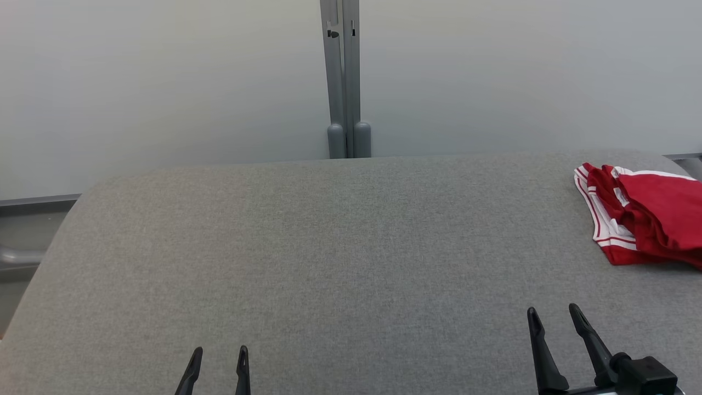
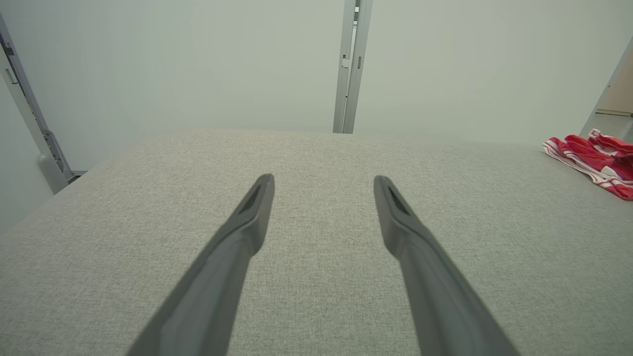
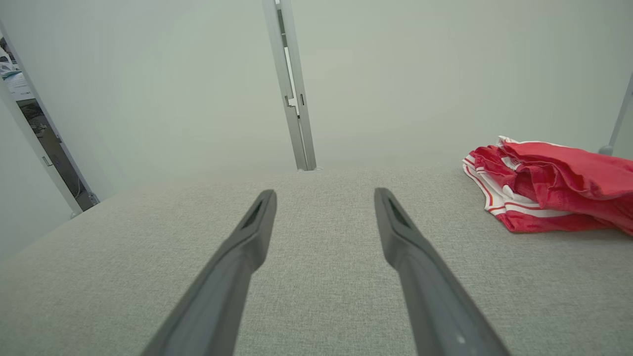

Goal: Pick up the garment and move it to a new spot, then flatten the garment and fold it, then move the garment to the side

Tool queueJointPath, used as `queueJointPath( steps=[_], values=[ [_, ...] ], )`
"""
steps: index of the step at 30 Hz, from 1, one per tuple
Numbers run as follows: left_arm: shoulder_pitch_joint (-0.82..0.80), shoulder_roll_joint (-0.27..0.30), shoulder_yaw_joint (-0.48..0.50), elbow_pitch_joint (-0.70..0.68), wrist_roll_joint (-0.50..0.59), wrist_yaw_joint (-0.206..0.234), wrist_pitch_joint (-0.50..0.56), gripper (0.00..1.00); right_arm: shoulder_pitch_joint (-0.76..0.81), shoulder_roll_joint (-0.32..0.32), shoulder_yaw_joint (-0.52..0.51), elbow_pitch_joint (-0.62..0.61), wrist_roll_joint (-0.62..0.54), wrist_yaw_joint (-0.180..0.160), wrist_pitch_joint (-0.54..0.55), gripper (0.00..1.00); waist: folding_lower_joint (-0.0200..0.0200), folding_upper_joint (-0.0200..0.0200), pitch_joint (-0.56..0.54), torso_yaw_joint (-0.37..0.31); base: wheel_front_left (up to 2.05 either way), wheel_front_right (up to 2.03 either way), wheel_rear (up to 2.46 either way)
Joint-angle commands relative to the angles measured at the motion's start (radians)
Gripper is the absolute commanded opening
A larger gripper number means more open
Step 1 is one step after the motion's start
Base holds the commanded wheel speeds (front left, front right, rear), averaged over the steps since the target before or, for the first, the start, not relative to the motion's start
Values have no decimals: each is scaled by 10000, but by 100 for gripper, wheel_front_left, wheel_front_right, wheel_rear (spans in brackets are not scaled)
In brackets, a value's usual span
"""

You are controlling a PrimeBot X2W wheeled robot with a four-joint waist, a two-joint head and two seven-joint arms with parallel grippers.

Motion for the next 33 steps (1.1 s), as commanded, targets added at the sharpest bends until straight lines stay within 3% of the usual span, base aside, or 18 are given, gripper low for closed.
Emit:
queueJointPath(
  steps=[1,3,4,8,33],
  values=[
    [46,18,33,43,68,-17,2,100,131,24,-49,-1,38,-17,-21,100,1,0,7,23,0,0,0],
    [47,18,64,102,99,57,2,100,153,58,-51,-11,38,-17,-21,100,1,0,12,55,0,0,0],
    [2,0,25,90,18,27,0,0,9,33,-45,2,20,0,0,0,1,0,9,47,0,0,0],
    [12,-2,9,347,-152,33,22,0,5,54,-11,238,195,2,35,0,1,0,22,53,0,0,0],
    [-1204,217,571,790,-4834,-307,991,0,-1128,-88,-327,934,4768,-2,1004,0,1,0,299,15,0,0,0]
  ],
)
